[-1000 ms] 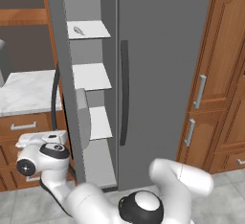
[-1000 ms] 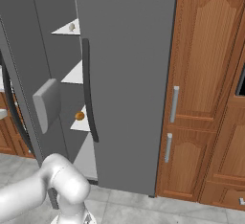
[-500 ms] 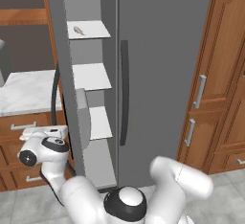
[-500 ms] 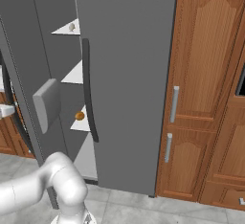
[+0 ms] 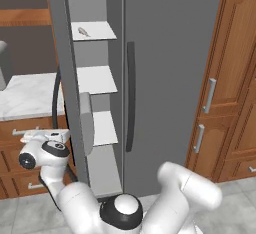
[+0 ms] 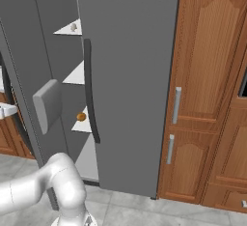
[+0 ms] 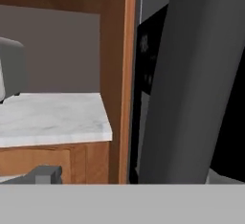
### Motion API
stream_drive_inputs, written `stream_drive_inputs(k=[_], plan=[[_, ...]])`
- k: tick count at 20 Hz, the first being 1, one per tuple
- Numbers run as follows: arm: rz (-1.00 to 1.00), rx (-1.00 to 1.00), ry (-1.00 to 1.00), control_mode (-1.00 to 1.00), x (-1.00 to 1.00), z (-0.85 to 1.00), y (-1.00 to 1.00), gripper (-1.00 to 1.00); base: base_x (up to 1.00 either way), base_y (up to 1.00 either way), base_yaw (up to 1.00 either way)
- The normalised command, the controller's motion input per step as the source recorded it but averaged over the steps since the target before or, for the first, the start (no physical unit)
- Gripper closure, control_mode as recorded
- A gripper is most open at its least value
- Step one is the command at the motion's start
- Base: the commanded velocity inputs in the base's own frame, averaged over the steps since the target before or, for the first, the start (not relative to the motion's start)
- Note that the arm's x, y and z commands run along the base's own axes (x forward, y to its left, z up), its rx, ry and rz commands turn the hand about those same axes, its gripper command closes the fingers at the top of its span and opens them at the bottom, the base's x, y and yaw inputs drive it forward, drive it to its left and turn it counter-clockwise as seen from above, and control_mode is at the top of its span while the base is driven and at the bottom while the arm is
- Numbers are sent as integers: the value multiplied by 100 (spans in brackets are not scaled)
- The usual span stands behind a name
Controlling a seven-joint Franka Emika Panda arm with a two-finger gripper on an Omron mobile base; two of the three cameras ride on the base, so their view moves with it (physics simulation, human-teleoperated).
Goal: There's a fish in the fridge that needs to be moved to the freezer for freezing. Pick up the fish from the fridge, place it on any shelf in the freezer, and close the fridge and freezer doors when done.
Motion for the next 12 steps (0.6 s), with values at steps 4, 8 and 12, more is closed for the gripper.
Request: stream_drive_inputs(k=[4, 8, 12], plan=[[-7, 0, 0, -100, 30, -11, -66, -100, 0, 0, 0], [-12, 1, 0, -100, 10, -6, -100, -100, 0, 0, 0], [-13, 3, 0, -100, 14, 0, -100, -100, 0, 0, 0]])
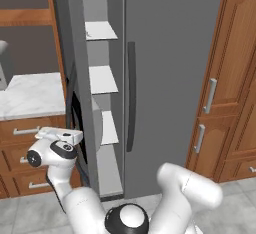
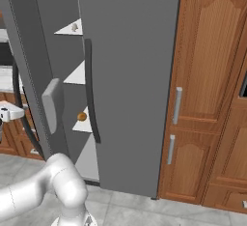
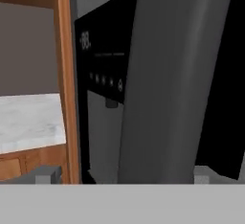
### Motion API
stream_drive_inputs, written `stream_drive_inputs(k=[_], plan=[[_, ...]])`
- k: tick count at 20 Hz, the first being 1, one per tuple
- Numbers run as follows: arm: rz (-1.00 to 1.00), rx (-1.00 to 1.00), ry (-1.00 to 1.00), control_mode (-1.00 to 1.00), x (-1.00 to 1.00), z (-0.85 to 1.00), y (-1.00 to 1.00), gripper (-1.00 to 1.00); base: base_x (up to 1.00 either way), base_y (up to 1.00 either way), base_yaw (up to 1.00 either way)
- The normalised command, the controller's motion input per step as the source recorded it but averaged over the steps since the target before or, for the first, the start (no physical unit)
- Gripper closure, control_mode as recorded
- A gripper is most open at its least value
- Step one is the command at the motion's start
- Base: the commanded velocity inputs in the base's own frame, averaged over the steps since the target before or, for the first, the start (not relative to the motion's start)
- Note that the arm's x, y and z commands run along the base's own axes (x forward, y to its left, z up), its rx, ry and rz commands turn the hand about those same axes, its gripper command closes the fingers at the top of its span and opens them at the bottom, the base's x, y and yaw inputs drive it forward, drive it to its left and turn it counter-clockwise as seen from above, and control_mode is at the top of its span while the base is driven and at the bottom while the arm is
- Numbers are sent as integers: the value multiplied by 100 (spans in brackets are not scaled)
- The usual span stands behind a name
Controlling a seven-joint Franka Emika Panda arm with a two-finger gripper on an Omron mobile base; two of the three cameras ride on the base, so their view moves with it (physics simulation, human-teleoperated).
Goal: There's a fish in the fridge that needs to be moved to the freezer for freezing. Pick up the fish from the fridge, place it on any shelf in the freezer, and close the fridge and freezer doors when done.
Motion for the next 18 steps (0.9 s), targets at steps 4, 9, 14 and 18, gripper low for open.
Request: stream_drive_inputs(k=[4, 9, 14, 18], plan=[[-13, 0, 0, -100, 49, 0, -100, -100, 0, 0, 0], [-14, 1, 0, -100, 52, 0, -100, -100, 0, 0, 0], [-18, 0, 3, -100, 58, 0, -100, -100, 0, 0, 0], [-15, 0, 8, -100, 61, 0, -100, -100, 0, 0, 0]])
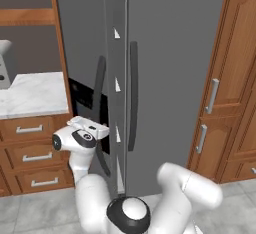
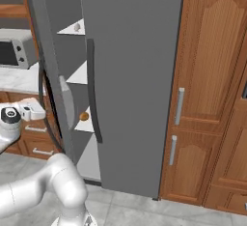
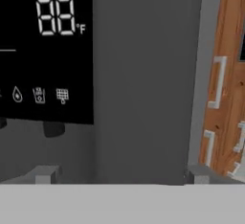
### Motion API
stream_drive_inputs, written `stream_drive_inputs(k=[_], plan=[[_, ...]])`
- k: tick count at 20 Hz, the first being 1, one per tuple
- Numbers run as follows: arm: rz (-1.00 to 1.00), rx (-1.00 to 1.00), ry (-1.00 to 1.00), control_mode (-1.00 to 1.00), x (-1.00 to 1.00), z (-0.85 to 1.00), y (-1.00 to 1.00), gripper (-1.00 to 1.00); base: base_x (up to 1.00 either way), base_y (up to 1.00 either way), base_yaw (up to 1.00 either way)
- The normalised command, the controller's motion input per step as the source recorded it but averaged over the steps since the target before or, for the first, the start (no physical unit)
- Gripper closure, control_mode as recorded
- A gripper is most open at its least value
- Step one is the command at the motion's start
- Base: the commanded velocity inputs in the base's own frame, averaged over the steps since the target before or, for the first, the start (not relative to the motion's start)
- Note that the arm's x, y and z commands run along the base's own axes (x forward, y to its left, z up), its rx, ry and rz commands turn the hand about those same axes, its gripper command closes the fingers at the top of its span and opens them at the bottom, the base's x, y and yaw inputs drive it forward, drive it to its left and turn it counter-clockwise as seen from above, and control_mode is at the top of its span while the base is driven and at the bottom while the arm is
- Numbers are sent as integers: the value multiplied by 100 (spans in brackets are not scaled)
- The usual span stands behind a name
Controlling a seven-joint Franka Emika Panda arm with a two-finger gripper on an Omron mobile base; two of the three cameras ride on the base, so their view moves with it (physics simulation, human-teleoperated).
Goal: There's a fish in the fridge that needs to be moved to the freezer for freezing. Pick up the fish from the fridge, place it on any shelf in the freezer, and close the fridge and freezer doors when done.
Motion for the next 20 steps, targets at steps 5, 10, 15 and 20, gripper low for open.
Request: stream_drive_inputs(k=[5, 10, 15, 20], plan=[[-9, 0, 10, -100, 85, 0, -100, -100, 0, 0, 0], [-4, 0, 2, -100, 87, 0, -84, -100, 0, 0, 0], [2, 2, 0, -100, 88, 0, -50, -100, 0, 0, 0], [8, 2, 0, -100, 88, 0, -39, -100, 0, 0, 0]])
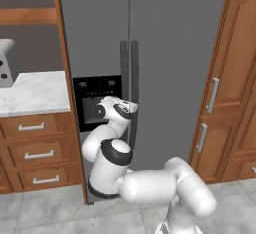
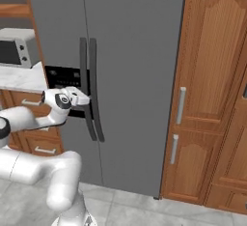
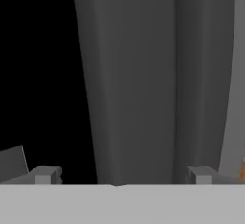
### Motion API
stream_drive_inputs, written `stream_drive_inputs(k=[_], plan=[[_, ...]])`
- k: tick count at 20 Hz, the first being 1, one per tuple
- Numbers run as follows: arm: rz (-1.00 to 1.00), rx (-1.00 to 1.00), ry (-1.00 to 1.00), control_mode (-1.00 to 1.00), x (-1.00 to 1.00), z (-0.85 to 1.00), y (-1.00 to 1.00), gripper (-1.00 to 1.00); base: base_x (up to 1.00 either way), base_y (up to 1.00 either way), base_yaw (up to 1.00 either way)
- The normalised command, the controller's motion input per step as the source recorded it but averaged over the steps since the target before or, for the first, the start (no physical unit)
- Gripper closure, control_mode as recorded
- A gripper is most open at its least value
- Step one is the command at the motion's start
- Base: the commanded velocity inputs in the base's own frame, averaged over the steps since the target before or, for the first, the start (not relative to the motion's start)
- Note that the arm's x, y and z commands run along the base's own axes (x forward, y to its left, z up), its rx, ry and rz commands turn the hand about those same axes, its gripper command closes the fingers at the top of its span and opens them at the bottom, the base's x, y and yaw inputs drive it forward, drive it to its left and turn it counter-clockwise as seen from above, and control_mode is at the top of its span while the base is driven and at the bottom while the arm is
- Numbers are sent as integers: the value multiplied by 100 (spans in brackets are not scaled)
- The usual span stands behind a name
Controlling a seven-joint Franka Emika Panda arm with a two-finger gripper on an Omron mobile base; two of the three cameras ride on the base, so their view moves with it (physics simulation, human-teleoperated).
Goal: There's a fish in the fridge that needs to be moved to the freezer for freezing. Pick up the fish from the fridge, place it on any shelf in the freezer, and close the fridge and freezer doors when done.
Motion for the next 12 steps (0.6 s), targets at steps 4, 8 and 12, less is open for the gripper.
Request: stream_drive_inputs(k=[4, 8, 12], plan=[[-1, 0, 0, -100, 46, 0, -3, -100, 0, 0, 0], [-15, 0, 0, -100, 64, 0, 0, -100, 0, 0, 0], [-18, 0, 0, -100, 66, 0, 0, -100, 0, 0, 0]])
